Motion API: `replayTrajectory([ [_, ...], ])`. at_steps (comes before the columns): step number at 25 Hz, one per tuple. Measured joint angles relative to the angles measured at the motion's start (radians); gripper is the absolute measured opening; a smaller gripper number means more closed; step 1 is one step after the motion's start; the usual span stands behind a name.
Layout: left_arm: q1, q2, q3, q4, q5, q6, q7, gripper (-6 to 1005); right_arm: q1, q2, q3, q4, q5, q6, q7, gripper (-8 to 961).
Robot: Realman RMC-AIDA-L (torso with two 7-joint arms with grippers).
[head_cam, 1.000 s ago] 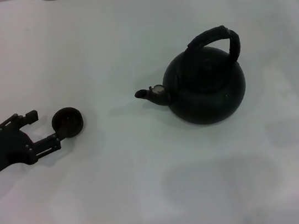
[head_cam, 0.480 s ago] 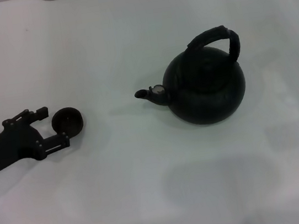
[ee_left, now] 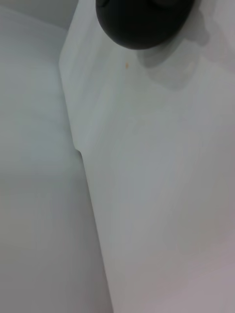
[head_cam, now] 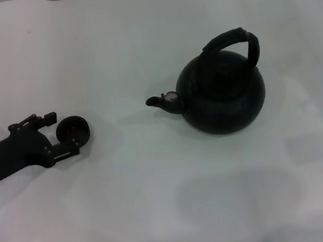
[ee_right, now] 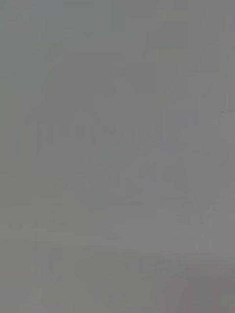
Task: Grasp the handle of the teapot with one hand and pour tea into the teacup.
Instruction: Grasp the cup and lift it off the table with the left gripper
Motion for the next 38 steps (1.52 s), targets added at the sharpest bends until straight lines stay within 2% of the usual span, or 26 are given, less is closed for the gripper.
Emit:
replayTrajectory([
  [9,-0.045,0.000,0.008,-0.012,0.079,-0.025,-0.053,879,0.001,0.001,0.000,0.000,0.000,-0.036,0.021,764],
  [25,-0.052,-0.003,0.012,-0.012,0.079,-0.028,-0.053,878,-0.006,0.001,-0.002,0.000,0.000,-0.037,0.022,758],
  [31,-0.052,-0.003,0.052,-0.006,0.079,-0.028,-0.053,872,-0.007,0.000,-0.002,0.000,0.000,-0.037,0.022,757],
  [38,-0.048,-0.003,0.056,-0.002,0.074,-0.028,-0.054,866,-0.011,0.000,-0.003,0.000,0.000,-0.045,0.022,756],
])
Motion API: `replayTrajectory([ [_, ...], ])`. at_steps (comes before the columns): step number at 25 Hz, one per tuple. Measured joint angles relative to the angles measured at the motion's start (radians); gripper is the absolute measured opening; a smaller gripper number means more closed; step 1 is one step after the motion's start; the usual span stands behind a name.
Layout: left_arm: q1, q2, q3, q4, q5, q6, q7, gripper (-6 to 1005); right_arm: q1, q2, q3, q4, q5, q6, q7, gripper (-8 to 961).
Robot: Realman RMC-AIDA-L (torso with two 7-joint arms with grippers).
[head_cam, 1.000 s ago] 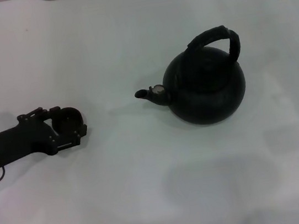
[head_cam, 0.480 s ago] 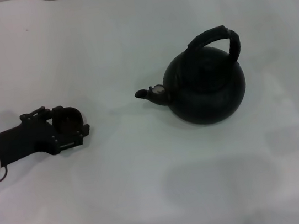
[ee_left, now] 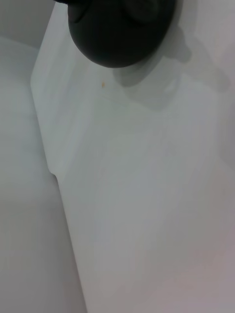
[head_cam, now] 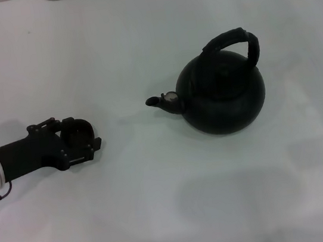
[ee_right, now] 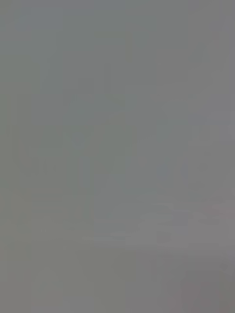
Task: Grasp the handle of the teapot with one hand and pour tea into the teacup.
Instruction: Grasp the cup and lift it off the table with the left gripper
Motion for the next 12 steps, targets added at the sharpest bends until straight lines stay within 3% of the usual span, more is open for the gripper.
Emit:
replayTrajectory([
  [12,-0.001,0.002,0.003,0.002,0.000,0.001,0.012,717,0.000,0.000,0.000,0.000,0.000,-0.001,0.000,754],
])
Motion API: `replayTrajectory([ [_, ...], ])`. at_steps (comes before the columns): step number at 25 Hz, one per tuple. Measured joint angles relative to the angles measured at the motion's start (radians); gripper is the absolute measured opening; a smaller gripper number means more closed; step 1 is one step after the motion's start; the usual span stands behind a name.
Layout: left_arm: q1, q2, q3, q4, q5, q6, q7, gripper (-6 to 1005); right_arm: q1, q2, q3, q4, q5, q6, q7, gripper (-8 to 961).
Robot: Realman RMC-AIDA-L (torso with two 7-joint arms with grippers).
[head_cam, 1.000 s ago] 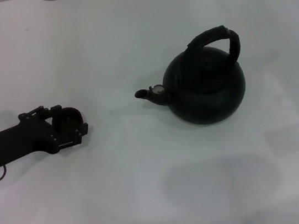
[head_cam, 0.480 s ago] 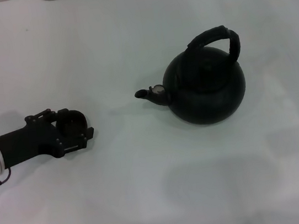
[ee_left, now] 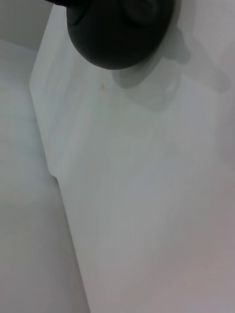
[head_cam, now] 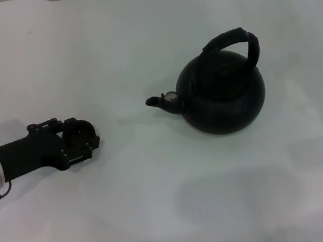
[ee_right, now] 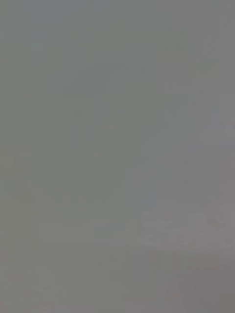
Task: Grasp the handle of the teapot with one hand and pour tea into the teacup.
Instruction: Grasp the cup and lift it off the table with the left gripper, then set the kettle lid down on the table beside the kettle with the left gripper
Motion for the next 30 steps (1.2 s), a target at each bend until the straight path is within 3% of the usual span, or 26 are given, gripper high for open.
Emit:
replayTrajectory([
  [15,0.016,-0.003,0.012,0.096,-0.005,0.050,0.001,701,0.006,0.000,0.000,-0.001,0.000,0.007,0.000,754],
  [30,-0.119,0.000,0.080,0.042,-0.006,0.128,-0.009,702,0.009,0.000,-0.035,0.000,0.000,0.032,-0.006,755],
])
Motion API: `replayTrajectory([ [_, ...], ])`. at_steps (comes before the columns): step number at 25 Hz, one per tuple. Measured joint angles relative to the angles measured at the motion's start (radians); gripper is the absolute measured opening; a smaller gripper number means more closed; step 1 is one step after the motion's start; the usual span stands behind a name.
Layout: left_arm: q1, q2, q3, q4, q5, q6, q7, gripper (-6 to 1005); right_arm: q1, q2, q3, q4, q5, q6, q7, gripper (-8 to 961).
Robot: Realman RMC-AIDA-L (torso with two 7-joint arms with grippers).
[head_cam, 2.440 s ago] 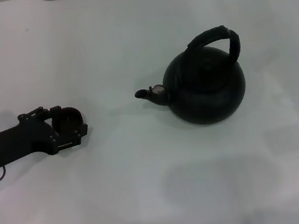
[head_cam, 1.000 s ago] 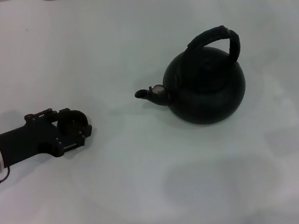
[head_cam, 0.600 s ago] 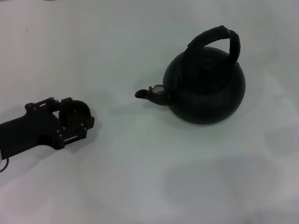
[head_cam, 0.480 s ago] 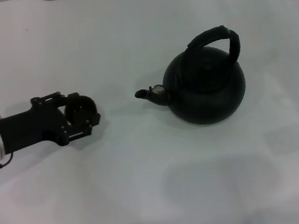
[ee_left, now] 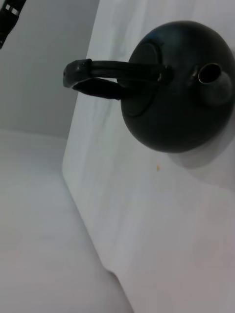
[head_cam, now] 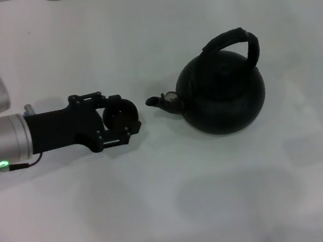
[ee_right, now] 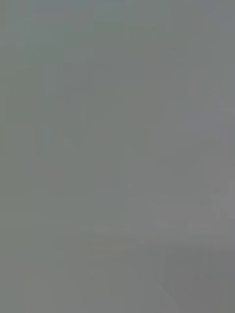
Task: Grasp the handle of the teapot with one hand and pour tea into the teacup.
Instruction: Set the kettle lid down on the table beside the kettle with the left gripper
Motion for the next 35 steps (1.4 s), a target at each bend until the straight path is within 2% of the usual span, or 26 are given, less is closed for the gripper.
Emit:
replayTrajectory([
  [9,-0.109,0.004,0.001,-0.149,0.007,-0.008,-0.022,702,-0.006,0.002,-0.017,0.019,0.000,0.000,-0.002,755],
  [15,-0.127,0.005,0.000,-0.159,0.016,-0.016,-0.064,702,-0.005,0.002,-0.018,0.038,0.000,0.004,-0.002,754],
  [21,-0.168,0.006,0.000,-0.191,0.081,-0.063,-0.160,702,-0.004,0.002,-0.014,0.037,0.000,-0.001,-0.001,755],
  [27,-0.193,0.006,0.000,-0.244,0.087,-0.103,-0.151,702,0.004,0.002,-0.016,0.028,0.000,-0.005,0.004,754],
  [35,-0.201,0.000,0.002,-0.257,0.079,-0.129,-0.092,701,0.012,0.002,-0.018,0.026,0.000,-0.001,0.003,754],
])
